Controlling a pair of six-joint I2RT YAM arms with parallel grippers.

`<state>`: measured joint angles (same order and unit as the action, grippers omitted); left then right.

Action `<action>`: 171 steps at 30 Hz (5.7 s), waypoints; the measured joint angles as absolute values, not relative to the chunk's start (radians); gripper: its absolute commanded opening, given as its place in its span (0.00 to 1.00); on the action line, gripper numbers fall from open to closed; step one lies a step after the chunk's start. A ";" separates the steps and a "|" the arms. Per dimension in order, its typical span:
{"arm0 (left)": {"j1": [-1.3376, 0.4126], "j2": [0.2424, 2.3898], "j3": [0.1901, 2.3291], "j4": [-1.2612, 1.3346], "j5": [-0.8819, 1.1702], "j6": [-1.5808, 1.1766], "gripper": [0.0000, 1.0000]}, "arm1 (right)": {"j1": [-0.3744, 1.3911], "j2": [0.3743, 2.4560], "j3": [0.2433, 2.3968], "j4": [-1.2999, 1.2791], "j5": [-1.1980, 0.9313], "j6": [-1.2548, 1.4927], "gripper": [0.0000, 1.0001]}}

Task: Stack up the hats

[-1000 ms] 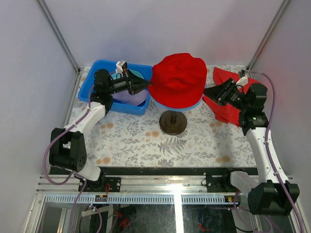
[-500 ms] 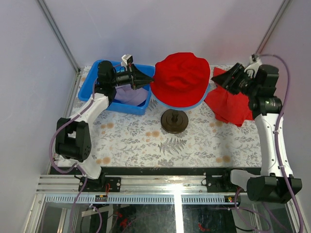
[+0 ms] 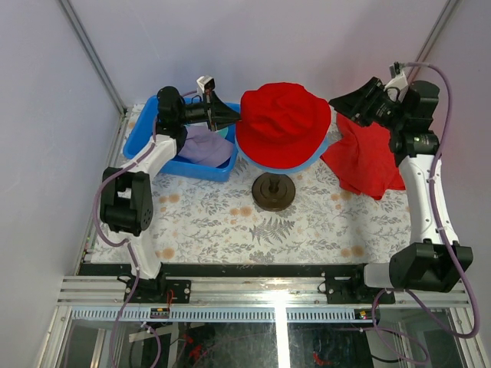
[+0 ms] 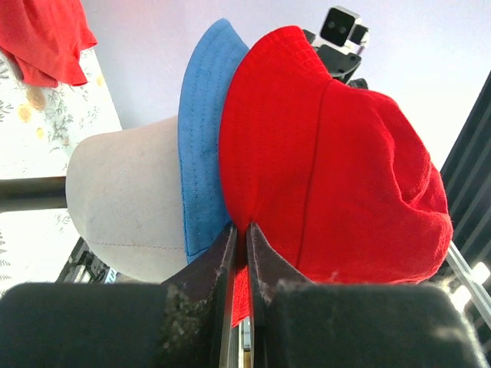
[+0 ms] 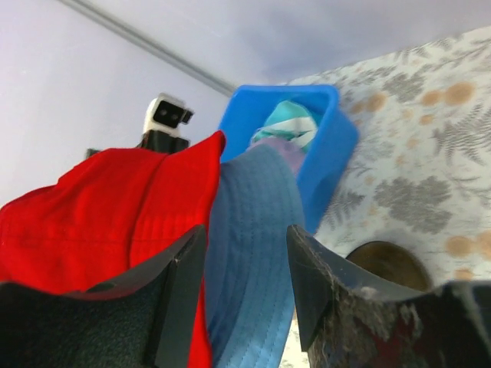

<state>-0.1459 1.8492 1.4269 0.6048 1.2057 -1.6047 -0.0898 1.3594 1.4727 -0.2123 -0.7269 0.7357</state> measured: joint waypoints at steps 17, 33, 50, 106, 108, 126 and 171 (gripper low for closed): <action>-0.143 1.905 1.465 0.697 1.220 -1.681 0.04 | -0.093 1.359 1.181 0.464 -0.981 1.341 0.50; -0.142 1.930 1.494 0.703 1.219 -1.687 0.03 | -0.058 1.325 1.101 0.566 -0.989 1.480 0.07; -0.142 1.922 1.471 0.751 1.196 -1.694 0.00 | -0.026 1.146 0.926 0.427 -0.884 1.270 0.00; -0.103 1.623 1.145 0.611 1.063 -1.543 0.20 | 0.092 1.231 1.143 -0.127 -0.741 0.642 0.34; -0.102 1.624 1.143 0.606 1.063 -1.542 0.23 | 0.092 1.245 1.125 -0.184 -0.741 0.638 0.36; 0.005 1.629 1.198 0.390 1.026 -1.365 0.33 | 0.093 1.251 1.113 -0.340 -0.678 0.597 0.65; 0.114 2.044 1.577 -0.319 0.554 -1.062 0.58 | -0.047 1.211 1.034 -0.353 -0.614 0.548 1.00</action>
<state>0.1139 2.0441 1.5768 -0.3191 0.5541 -1.0622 -0.0475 1.2110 1.0340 -0.3527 -0.6136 0.5480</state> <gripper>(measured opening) 0.575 0.995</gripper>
